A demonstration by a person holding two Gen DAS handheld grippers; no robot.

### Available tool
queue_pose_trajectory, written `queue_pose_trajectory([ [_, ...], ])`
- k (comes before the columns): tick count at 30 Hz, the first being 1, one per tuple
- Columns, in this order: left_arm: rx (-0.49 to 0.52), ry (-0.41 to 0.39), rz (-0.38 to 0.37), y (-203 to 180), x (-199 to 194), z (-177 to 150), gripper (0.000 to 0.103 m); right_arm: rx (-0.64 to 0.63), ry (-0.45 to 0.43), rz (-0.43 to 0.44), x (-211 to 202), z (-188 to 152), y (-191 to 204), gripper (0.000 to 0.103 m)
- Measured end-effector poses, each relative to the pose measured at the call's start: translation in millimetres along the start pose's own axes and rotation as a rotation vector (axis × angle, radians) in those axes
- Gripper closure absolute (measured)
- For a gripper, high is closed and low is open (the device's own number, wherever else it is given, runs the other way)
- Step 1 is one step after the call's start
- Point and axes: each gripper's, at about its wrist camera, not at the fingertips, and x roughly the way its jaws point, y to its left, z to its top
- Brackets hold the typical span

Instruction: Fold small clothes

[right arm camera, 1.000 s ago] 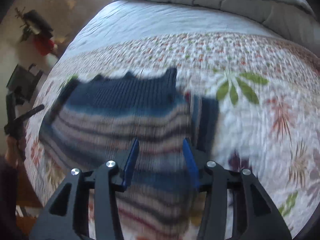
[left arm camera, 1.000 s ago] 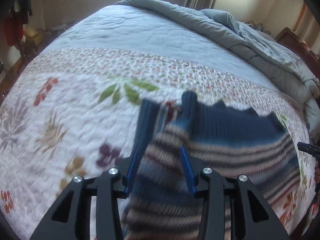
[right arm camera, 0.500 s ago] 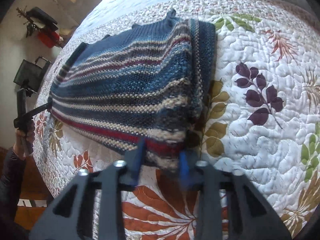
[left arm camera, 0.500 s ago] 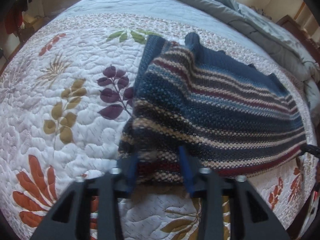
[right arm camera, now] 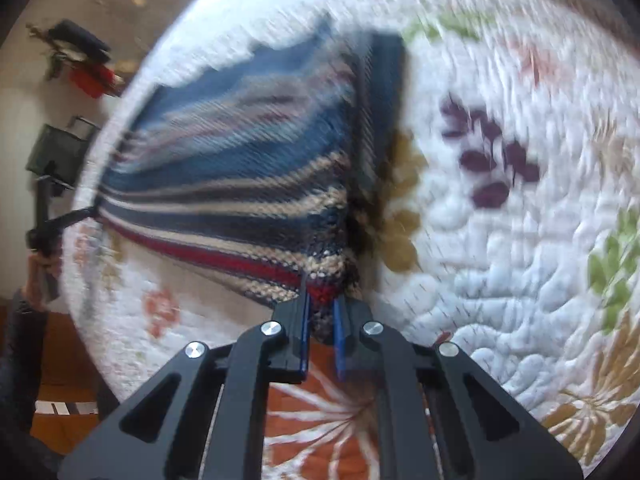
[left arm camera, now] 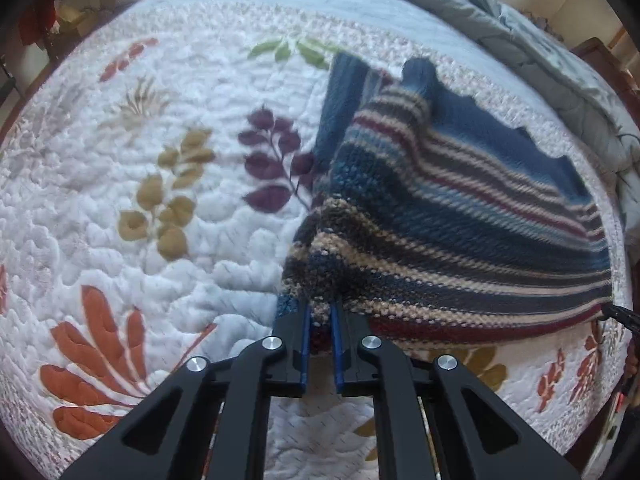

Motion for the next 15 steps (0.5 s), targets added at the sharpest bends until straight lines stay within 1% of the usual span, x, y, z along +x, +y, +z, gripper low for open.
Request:
queue_pose_trajectory([
  [2, -0.006, -0.009, 0.002, 0, 6, -1, 0.094, 0.023, -0.01, 0.03, 7, 0, -4, 0.095],
  [4, 0.015, -0.016, 0.013, -5, 5, -1, 0.093, 0.018, -0.017, 0.036, 5, 1, -4, 0.094],
  [5, 0.022, -0.019, 0.013, -6, 3, -3, 0.091, 0.009, -0.017, 0.034, 1, 1, -3, 0.091],
  [7, 0.017, -0.022, -0.003, -9, -8, -4, 0.078, 0.015, -0.02, 0.037, -7, 2, -2, 0.086],
  [8, 0.009, -0.029, -0.009, -13, -12, -4, 0.056, 0.018, -0.032, 0.032, -14, 2, -1, 0.077],
  [9, 0.003, -0.045, -0.019, -16, -19, -4, 0.039, 0.017, -0.049, 0.024, -20, 3, 1, 0.062],
  [10, 0.005, -0.063, -0.031, -16, -26, -5, 0.034, 0.013, -0.069, 0.017, -27, 3, 2, 0.058],
  [11, 0.014, -0.072, -0.035, -18, -31, -5, 0.028, 0.004, -0.09, 0.004, -35, 5, 5, 0.05],
  [12, 0.025, -0.071, -0.033, -19, -33, -4, 0.025, 0.0, -0.094, 0.0, -39, 4, 7, 0.039],
  [14, 0.033, -0.058, -0.019, -21, -32, -2, 0.02, 0.002, -0.102, -0.01, -42, 8, 10, 0.031],
  [15, 0.029, -0.043, -0.018, -22, -28, 1, 0.019, 0.01, -0.1, -0.014, -41, 11, 8, 0.031],
])
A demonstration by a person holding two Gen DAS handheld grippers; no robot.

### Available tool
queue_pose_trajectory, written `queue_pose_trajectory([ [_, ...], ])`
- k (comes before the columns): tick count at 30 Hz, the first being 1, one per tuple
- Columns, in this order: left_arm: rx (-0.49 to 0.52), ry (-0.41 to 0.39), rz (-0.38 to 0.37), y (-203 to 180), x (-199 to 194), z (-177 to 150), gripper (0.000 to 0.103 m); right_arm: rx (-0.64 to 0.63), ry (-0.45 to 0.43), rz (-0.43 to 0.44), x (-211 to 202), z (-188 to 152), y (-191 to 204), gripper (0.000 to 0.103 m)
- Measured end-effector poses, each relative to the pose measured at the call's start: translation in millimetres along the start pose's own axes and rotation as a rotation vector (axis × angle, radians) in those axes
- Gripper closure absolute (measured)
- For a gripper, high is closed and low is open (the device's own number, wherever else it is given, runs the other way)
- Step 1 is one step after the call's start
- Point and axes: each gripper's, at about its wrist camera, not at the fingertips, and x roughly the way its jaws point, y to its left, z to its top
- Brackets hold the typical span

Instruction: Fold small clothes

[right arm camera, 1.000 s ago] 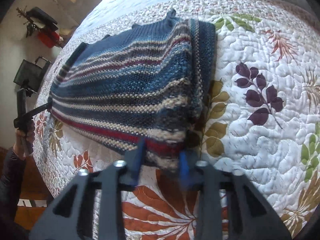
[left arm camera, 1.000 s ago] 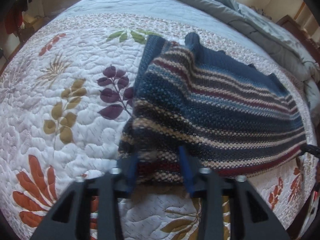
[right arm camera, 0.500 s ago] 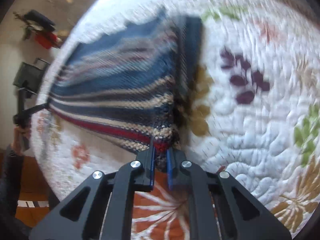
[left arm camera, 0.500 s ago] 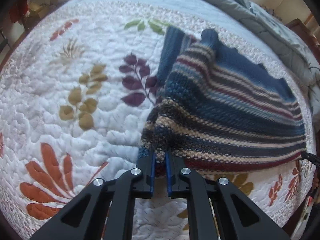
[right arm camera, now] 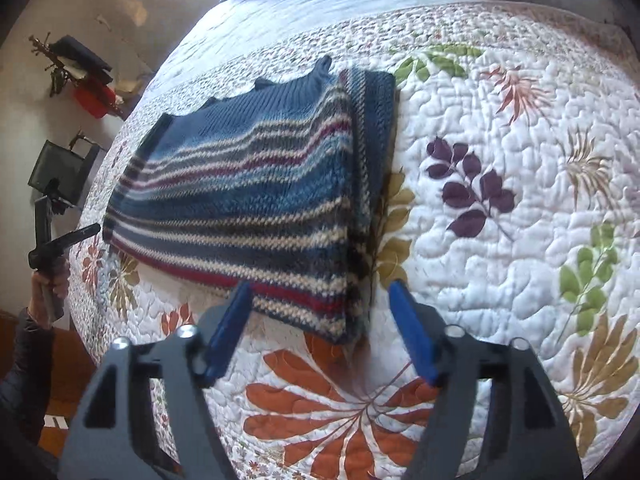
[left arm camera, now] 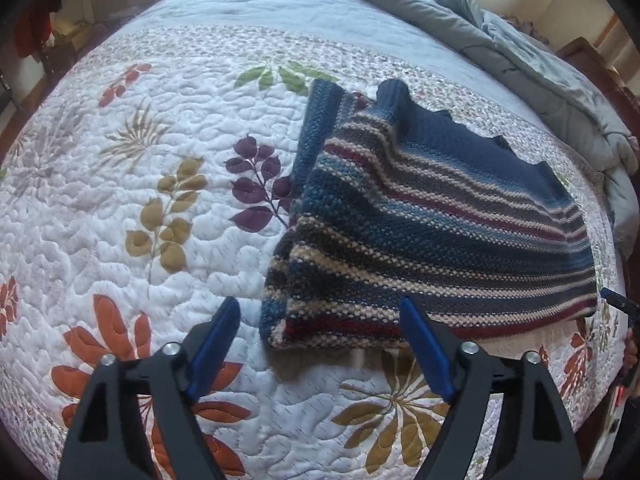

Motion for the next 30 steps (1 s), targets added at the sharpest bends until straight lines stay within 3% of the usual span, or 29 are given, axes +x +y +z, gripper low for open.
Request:
queue_pose_trajectory([
  [7, -0.117, 0.097, -0.076, 18, 45, 11, 0.021, 0.129, 0.071, 0.088, 32, 7, -24, 0.031],
  [14, -0.064, 0.114, -0.077, -6, 63, 13, 0.019, 0.142, 0.08, 0.16, 56, 6, -29, 0.03],
  [17, -0.054, 0.136, -0.137, -23, 68, 13, 0.02, 0.113, 0.082, 0.17, 62, 8, -20, 0.034],
  [18, -0.05, 0.141, -0.159, -31, 71, 14, 0.021, 0.101, 0.082, 0.166, 64, 9, -17, 0.04],
  [19, -0.043, 0.144, -0.167, -35, 73, 13, 0.024, 0.091, 0.082, 0.176, 66, 10, -13, 0.045],
  [22, -0.053, 0.142, -0.125, -40, 78, 13, 0.051, 0.106, 0.095, 0.19, 73, 12, -10, 0.068],
  [23, -0.085, 0.139, -0.148, -36, 77, 13, 0.066, 0.106, 0.094, 0.194, 74, 12, -8, 0.075],
  [24, -0.113, 0.14, -0.177, -27, 73, 10, 0.071, 0.11, 0.091, 0.197, 74, 12, -8, 0.081],
  [27, -0.206, 0.124, -0.236, -14, 65, 6, 0.076, 0.123, 0.062, 0.221, 61, 9, -9, 0.087],
  [30, -0.214, 0.08, -0.242, -18, 51, 0, 0.077, 0.122, 0.041, 0.226, 45, 4, -9, 0.089],
])
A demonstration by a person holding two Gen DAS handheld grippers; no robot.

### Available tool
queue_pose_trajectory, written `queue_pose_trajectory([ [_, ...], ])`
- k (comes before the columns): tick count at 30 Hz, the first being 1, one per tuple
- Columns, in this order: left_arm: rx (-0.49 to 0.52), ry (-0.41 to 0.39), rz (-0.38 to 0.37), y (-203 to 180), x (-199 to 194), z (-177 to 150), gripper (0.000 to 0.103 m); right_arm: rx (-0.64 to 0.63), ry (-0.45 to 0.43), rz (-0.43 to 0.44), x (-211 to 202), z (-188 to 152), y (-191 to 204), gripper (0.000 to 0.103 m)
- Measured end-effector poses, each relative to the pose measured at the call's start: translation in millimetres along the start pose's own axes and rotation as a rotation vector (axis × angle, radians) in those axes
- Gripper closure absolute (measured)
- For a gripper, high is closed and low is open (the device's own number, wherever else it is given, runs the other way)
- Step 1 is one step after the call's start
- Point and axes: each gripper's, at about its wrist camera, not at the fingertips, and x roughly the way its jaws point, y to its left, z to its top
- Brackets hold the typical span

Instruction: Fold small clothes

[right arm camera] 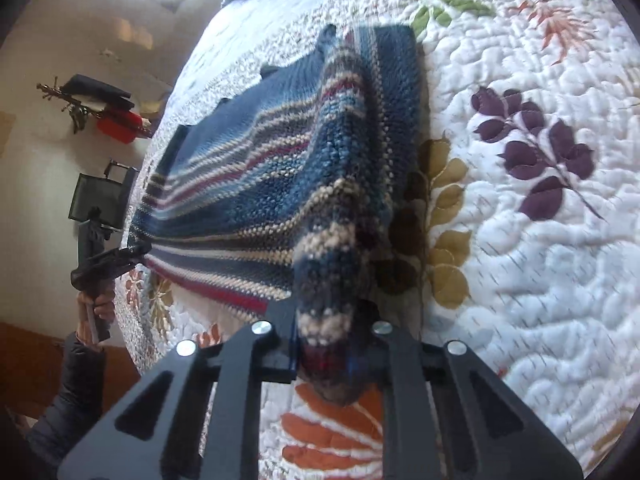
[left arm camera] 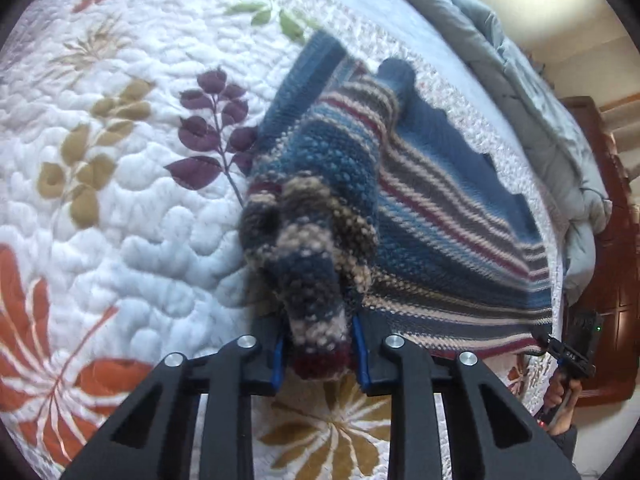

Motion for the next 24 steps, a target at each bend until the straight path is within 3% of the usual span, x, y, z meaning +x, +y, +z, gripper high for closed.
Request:
queue_pose_trajectory([
  [3, 0.016, -0.021, -0.02, -7, -17, -12, 0.077, -0.02, 0.004, -0.001, -13, -8, 7, 0.09],
  [9, 0.058, 0.021, -0.031, -24, -36, -52, 0.077, -0.052, 0.027, -0.038, -39, -41, 13, 0.09],
  [24, 0.155, 0.069, -0.014, -34, -63, -165, 0.076, -0.034, 0.054, -0.083, -84, -175, 9, 0.089],
])
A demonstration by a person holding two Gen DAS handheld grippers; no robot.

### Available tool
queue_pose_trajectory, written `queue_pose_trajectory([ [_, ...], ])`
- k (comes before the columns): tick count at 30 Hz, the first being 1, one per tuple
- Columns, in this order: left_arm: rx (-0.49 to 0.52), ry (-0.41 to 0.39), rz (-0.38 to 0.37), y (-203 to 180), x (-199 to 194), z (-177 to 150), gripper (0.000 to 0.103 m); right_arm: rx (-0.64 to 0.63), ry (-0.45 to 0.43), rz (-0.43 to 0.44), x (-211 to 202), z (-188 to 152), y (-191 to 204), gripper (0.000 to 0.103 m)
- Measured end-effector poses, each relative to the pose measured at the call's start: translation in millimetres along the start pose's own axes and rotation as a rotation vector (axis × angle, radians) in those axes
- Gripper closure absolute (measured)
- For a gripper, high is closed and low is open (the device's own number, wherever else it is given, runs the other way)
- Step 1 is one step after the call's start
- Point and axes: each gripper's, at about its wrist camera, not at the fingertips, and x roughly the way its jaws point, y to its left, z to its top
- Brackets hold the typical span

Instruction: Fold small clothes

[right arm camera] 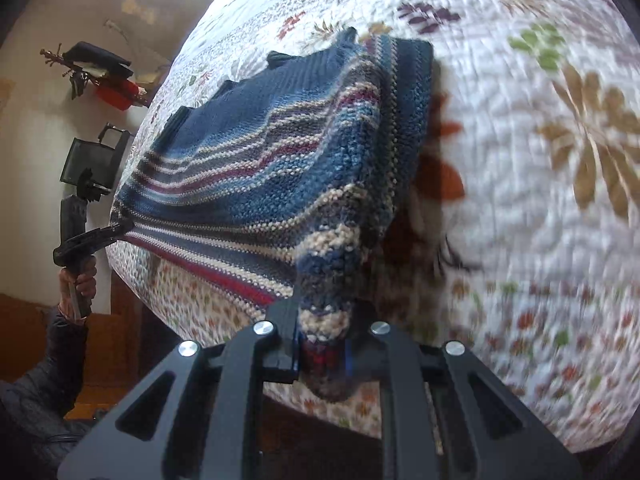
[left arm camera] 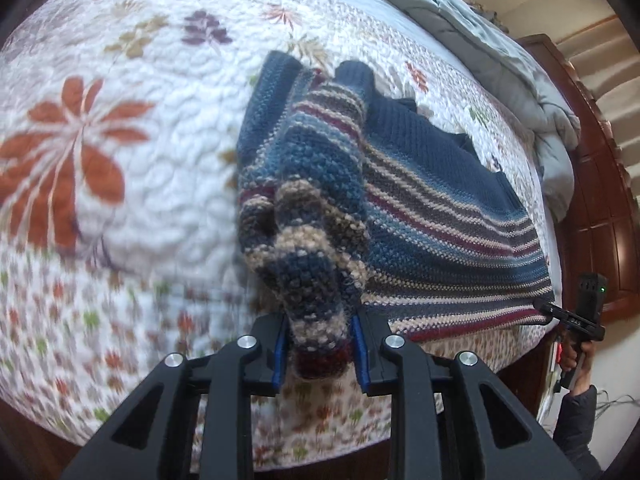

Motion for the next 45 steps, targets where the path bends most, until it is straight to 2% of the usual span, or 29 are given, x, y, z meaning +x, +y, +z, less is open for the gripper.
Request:
queue_pose_trajectory([
  [4, 0.033, -0.004, 0.081, 3, 23, -10, 0.074, 0.029, -0.001, -0.029, 26, -10, -13, 0.087],
  [5, 0.026, -0.006, 0.099, 5, 31, -10, 0.07, 0.038, 0.005, -0.037, 33, -10, -16, 0.084],
  [6, 0.013, -0.012, 0.1, 6, 35, -10, 0.066, 0.044, 0.008, -0.045, 42, -7, -17, 0.076],
  [8, 0.016, -0.018, 0.103, 2, 36, -10, 0.062, 0.058, 0.001, -0.044, 44, -8, -19, 0.071],
  [9, 0.02, -0.018, 0.112, 2, 32, -11, 0.052, 0.06, -0.001, -0.039, 41, -8, -19, 0.067],
  [10, 0.026, -0.018, 0.131, 5, 24, -15, 0.047, 0.052, -0.013, -0.052, 33, -8, -17, 0.064],
  [12, 0.042, -0.019, 0.176, 10, 4, -18, 0.033, 0.015, -0.037, -0.083, 17, -9, -14, 0.05],
  [15, 0.047, -0.078, 0.264, 22, -27, -14, 0.032, -0.037, -0.095, -0.145, -13, -3, -7, 0.048],
  [18, 0.071, -0.162, 0.327, 18, -47, 11, 0.033, -0.092, -0.142, -0.149, -28, 26, 9, 0.048],
  [21, 0.103, -0.182, 0.285, -8, -40, 44, 0.033, -0.119, -0.169, -0.144, -23, 72, 27, 0.048],
  [22, 0.119, -0.18, 0.271, -20, -33, 55, 0.033, -0.124, -0.173, -0.14, -18, 85, 32, 0.048],
  [25, 0.175, -0.176, 0.302, -43, -7, 91, 0.033, -0.139, -0.171, -0.173, 6, 136, 44, 0.046],
  [29, 0.188, -0.129, 0.321, -61, 40, 131, 0.033, -0.136, -0.12, -0.183, 32, 174, 31, 0.036],
  [32, 0.179, -0.078, 0.31, -60, 68, 145, 0.033, -0.118, -0.061, -0.172, 57, 194, 19, 0.035],
  [34, 0.176, -0.056, 0.297, -59, 83, 151, 0.035, -0.102, -0.037, -0.121, 69, 200, 12, 0.051],
  [36, 0.172, -0.063, 0.272, -59, 85, 153, 0.054, -0.098, -0.02, -0.051, 74, 202, 10, 0.094],
  [37, 0.172, -0.068, 0.255, -60, 83, 153, 0.062, -0.107, -0.022, -0.039, 73, 200, 11, 0.094],
  [38, 0.173, -0.08, 0.226, -61, 80, 153, 0.081, -0.132, -0.041, -0.038, 70, 200, 13, 0.094],
  [39, 0.167, -0.096, 0.201, -62, 75, 152, 0.085, -0.153, -0.069, -0.036, 64, 199, 16, 0.095],
  [41, 0.145, -0.155, 0.185, -60, 66, 152, 0.085, -0.163, -0.138, -0.007, 50, 199, 15, 0.095],
  [42, 0.148, -0.181, 0.202, -60, 65, 152, 0.086, -0.147, -0.165, -0.013, 45, 200, 11, 0.095],
  [44, 0.153, -0.197, 0.26, -57, 72, 153, 0.09, -0.092, -0.171, -0.041, 49, 203, -4, 0.095],
  [45, 0.15, -0.179, 0.276, -53, 79, 153, 0.09, -0.062, -0.155, -0.048, 55, 203, -11, 0.095],
])
